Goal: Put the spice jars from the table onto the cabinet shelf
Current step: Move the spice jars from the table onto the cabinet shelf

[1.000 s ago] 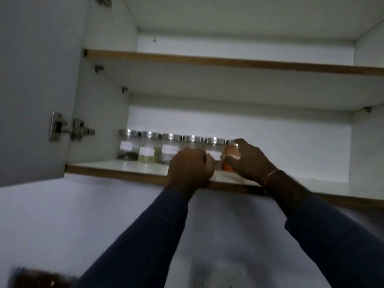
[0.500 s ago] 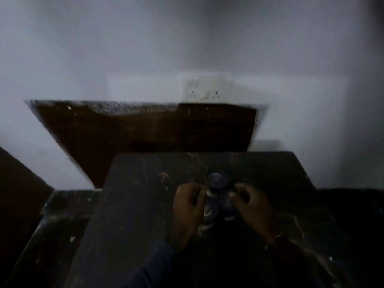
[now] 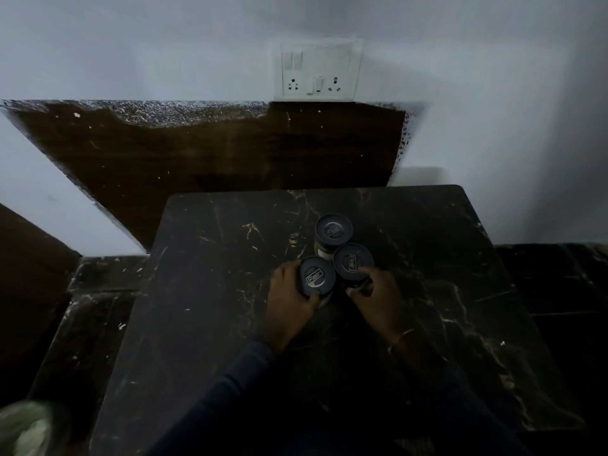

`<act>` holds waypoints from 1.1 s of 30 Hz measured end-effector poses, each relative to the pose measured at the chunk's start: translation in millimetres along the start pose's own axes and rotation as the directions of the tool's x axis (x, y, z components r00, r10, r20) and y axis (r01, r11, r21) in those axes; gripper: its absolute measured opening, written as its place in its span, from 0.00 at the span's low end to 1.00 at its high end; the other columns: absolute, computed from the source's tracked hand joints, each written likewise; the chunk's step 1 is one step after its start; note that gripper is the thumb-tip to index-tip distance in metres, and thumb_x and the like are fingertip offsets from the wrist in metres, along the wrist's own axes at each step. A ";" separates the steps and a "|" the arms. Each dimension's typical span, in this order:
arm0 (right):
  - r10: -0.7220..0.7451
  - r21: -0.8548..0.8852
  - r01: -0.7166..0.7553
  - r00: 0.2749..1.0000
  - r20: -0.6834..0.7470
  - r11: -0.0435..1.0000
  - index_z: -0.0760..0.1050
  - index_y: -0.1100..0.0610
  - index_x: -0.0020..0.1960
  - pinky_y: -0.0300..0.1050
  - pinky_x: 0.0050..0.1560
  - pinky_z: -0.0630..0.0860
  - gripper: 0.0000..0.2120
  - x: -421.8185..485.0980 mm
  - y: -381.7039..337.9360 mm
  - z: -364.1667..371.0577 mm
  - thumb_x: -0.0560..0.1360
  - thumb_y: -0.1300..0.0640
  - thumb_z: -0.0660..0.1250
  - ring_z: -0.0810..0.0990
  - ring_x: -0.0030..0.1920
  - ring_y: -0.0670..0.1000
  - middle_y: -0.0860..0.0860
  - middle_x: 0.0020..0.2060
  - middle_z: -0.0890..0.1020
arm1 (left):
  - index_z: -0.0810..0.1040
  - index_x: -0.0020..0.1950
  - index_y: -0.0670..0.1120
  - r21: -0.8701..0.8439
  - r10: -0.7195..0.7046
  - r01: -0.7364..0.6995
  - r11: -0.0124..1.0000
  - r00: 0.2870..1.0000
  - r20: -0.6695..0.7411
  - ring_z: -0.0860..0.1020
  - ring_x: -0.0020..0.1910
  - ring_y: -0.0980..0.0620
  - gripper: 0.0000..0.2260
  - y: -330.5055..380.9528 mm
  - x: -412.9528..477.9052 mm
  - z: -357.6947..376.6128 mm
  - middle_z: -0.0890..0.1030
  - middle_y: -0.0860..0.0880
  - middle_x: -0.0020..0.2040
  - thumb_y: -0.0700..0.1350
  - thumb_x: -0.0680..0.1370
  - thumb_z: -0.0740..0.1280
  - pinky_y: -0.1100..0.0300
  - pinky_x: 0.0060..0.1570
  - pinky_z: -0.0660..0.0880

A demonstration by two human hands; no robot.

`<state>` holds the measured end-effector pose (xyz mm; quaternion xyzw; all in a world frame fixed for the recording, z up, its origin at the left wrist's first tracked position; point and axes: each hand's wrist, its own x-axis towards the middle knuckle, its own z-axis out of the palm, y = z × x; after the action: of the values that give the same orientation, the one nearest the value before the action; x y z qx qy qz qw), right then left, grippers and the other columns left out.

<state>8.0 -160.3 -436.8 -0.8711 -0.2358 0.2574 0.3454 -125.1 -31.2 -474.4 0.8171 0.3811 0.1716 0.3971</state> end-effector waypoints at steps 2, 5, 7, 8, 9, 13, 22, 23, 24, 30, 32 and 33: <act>-0.009 -0.010 0.009 1.000 0.003 1.000 0.72 0.54 0.67 0.43 0.57 0.75 0.23 6.5 0.2 1.6 0.73 0.56 0.73 0.76 0.56 0.51 0.55 0.64 0.69 | 0.60 0.76 0.48 0.071 -0.044 0.035 0.997 0.989 0.140 0.60 0.74 0.44 0.40 -1.0 4.8 8.1 0.59 0.43 0.76 0.54 0.69 0.74 0.50 0.71 0.64; -0.010 -0.037 0.011 0.999 0.046 0.999 0.73 0.53 0.66 0.36 0.49 0.73 0.22 12.0 0.2 7.4 0.73 0.55 0.72 0.74 0.53 0.45 0.52 0.64 0.70 | 0.59 0.77 0.48 0.150 -0.001 -0.033 0.988 0.974 0.225 0.58 0.75 0.42 0.41 -2.3 13.7 16.6 0.55 0.43 0.78 0.57 0.70 0.73 0.46 0.71 0.64; -0.033 -0.014 0.033 0.998 0.062 0.999 0.73 0.52 0.64 0.34 0.48 0.72 0.20 12.5 -0.1 12.0 0.73 0.56 0.72 0.74 0.51 0.43 0.52 0.63 0.72 | 0.66 0.73 0.45 0.099 0.060 -0.079 0.992 0.980 0.191 0.66 0.71 0.43 0.37 -2.8 20.2 15.5 0.64 0.43 0.73 0.53 0.68 0.76 0.51 0.68 0.68; -0.036 0.002 0.036 0.996 0.086 0.999 0.72 0.51 0.64 0.33 0.46 0.72 0.21 12.0 -0.7 14.1 0.73 0.56 0.72 0.74 0.51 0.42 0.51 0.62 0.74 | 0.69 0.70 0.44 0.069 0.077 -0.089 0.994 0.984 0.158 0.69 0.67 0.44 0.35 -2.8 22.7 12.9 0.68 0.44 0.69 0.51 0.67 0.77 0.53 0.66 0.70; -0.032 0.013 0.030 0.993 0.118 0.999 0.71 0.51 0.65 0.33 0.45 0.72 0.22 11.0 -1.4 15.1 0.73 0.55 0.72 0.74 0.50 0.42 0.50 0.61 0.75 | 0.70 0.68 0.44 0.046 0.090 -0.096 0.994 0.989 0.119 0.71 0.64 0.45 0.34 -3.2 24.3 9.2 0.71 0.45 0.65 0.50 0.65 0.78 0.54 0.63 0.71; -0.087 0.141 0.057 0.973 0.214 0.988 0.67 0.48 0.71 0.29 0.43 0.71 0.31 8.1 -8.9 9.4 0.72 0.52 0.74 0.74 0.54 0.41 0.43 0.58 0.75 | 0.68 0.68 0.50 -0.207 0.016 0.007 0.978 0.994 0.112 0.77 0.58 0.52 0.38 5.0 31.7 -22.8 0.75 0.51 0.60 0.49 0.62 0.80 0.58 0.56 0.76; -0.296 0.600 0.014 0.879 0.374 0.800 0.76 0.46 0.63 0.46 0.58 0.79 0.23 -3.7 -49.9 5.6 0.69 0.44 0.72 0.82 0.58 0.47 0.48 0.57 0.83 | 0.70 0.64 0.57 -0.767 -0.129 0.169 0.618 0.985 0.113 0.83 0.51 0.47 0.30 42.2 29.5 -71.8 0.75 0.43 0.62 0.58 0.64 0.75 0.57 0.43 0.80; -0.301 0.630 0.007 0.882 0.362 0.777 0.76 0.47 0.62 0.47 0.58 0.79 0.23 -5.1 -52.9 6.8 0.69 0.44 0.72 0.82 0.58 0.48 0.48 0.57 0.83 | 0.71 0.63 0.57 -0.790 -0.144 0.167 0.589 0.984 0.101 0.83 0.49 0.48 0.29 46.3 28.6 -72.0 0.75 0.43 0.61 0.57 0.65 0.75 0.56 0.43 0.80; -0.305 0.660 -0.005 0.884 0.354 0.752 0.76 0.48 0.62 0.48 0.58 0.79 0.23 -6.0 -54.5 7.7 0.69 0.45 0.72 0.82 0.58 0.50 0.50 0.57 0.83 | 0.72 0.64 0.54 -0.802 -0.156 0.164 0.574 0.984 0.089 0.84 0.48 0.49 0.28 49.8 28.0 -71.7 0.76 0.42 0.60 0.56 0.66 0.75 0.56 0.42 0.80; -0.279 0.710 -0.031 0.907 0.316 0.704 0.75 0.54 0.63 0.50 0.58 0.79 0.23 -10.4 -59.8 5.1 0.70 0.51 0.71 0.82 0.58 0.55 0.55 0.57 0.83 | 0.78 0.60 0.47 -0.820 -0.140 0.116 0.560 0.989 0.044 0.81 0.50 0.44 0.31 73.0 18.0 -68.6 0.82 0.42 0.53 0.68 0.68 0.66 0.49 0.48 0.79; -0.270 0.726 -0.058 0.905 0.328 0.685 0.75 0.53 0.62 0.48 0.56 0.79 0.20 -11.6 -62.1 1.6 0.71 0.51 0.71 0.83 0.57 0.54 0.55 0.57 0.83 | 0.77 0.61 0.47 -0.826 -0.138 0.145 0.545 0.987 0.083 0.82 0.53 0.40 0.29 76.0 15.5 -69.4 0.83 0.41 0.55 0.67 0.72 0.60 0.44 0.52 0.79; -0.258 0.765 -0.105 0.904 0.339 0.636 0.75 0.53 0.62 0.49 0.56 0.79 0.20 -12.8 -63.6 -0.1 0.72 0.51 0.70 0.83 0.57 0.54 0.55 0.58 0.82 | 0.76 0.63 0.45 -0.823 -0.127 0.160 0.545 0.986 0.107 0.81 0.55 0.38 0.29 76.4 14.7 -69.8 0.82 0.39 0.56 0.65 0.75 0.58 0.43 0.53 0.79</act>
<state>-16.4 -126.5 -387.1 -0.5534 -0.2099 0.4978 0.6339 -119.1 -14.0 -371.5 0.5036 0.3139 0.2832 0.7534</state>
